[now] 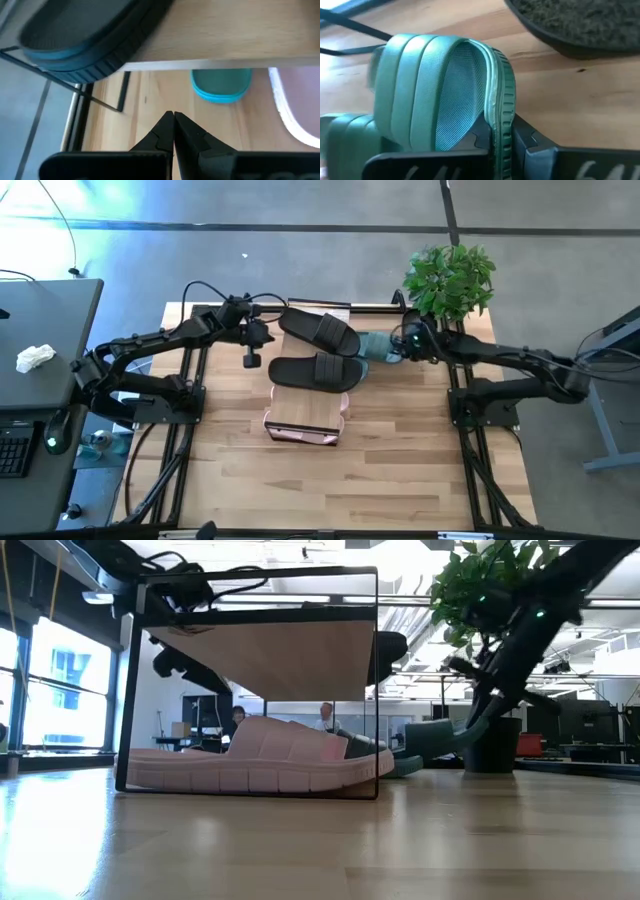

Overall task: Pick and place slides into the shelf
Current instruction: Put the green slide under the shelf

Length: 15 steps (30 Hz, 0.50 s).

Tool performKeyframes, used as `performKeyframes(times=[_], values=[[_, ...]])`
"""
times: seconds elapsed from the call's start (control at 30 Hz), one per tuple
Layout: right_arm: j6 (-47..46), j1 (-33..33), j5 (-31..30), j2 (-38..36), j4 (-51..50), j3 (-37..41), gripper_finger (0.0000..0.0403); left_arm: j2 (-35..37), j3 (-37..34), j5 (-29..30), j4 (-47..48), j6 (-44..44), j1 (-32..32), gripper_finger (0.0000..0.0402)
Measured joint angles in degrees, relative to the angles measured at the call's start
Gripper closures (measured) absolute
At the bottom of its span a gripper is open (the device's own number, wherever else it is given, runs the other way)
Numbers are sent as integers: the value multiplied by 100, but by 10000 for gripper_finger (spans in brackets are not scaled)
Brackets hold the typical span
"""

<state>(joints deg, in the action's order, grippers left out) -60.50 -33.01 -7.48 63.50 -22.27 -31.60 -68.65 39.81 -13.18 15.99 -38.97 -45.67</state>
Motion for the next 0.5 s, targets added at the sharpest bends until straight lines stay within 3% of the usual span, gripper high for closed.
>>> performKeyframes(times=[0.5], values=[[850,-413,609,2024,-30,-1376,400,-95,0,34,-359,374,422,401]])
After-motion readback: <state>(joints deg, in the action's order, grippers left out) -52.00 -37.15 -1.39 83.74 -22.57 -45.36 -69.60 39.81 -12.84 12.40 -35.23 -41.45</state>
